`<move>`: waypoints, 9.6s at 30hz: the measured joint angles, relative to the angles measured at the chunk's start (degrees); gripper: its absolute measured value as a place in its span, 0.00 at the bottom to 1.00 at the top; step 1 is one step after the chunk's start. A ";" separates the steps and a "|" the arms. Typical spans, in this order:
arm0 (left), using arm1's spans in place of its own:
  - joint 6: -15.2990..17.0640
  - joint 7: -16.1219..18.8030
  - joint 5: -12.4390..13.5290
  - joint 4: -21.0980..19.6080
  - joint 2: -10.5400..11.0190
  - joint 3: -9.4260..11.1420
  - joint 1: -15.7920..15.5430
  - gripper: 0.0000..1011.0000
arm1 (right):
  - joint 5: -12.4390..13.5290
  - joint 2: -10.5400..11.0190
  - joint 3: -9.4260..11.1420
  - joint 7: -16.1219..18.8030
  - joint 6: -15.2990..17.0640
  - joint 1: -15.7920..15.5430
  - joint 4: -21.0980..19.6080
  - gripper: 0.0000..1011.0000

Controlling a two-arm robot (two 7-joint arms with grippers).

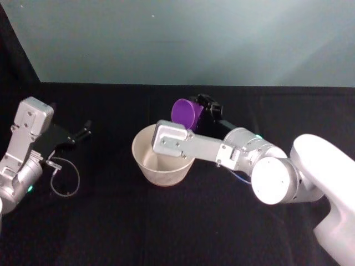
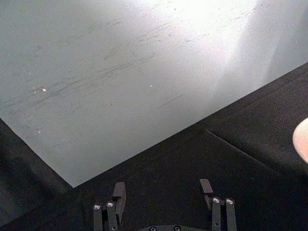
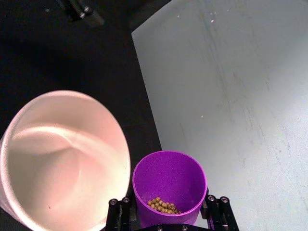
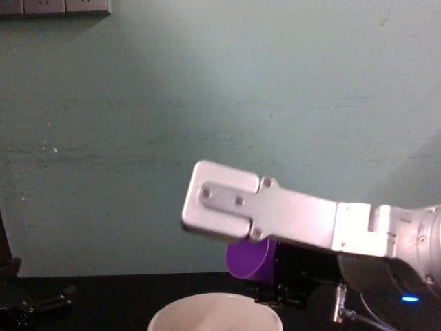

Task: Pick up the cup and pour the mung beans from the cup into the bowl.

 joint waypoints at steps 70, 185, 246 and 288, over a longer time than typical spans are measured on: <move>0.00 0.00 0.01 0.00 0.00 0.00 0.00 0.99 | -30.97 -1.43 -8.25 7.31 1.24 0.73 -0.20 0.71; 0.00 0.00 0.00 0.00 0.00 0.00 0.00 0.99 | -48.21 -3.83 -8.82 10.75 -1.70 -1.03 0.51 0.71; 0.00 0.00 0.00 0.00 0.00 0.00 0.00 0.99 | -62.81 -3.24 -14.20 13.97 -1.19 0.25 0.37 0.71; 0.00 0.00 0.01 0.00 0.00 0.00 0.00 0.99 | -4.67 -9.88 18.93 4.36 -6.11 -9.57 -6.26 0.71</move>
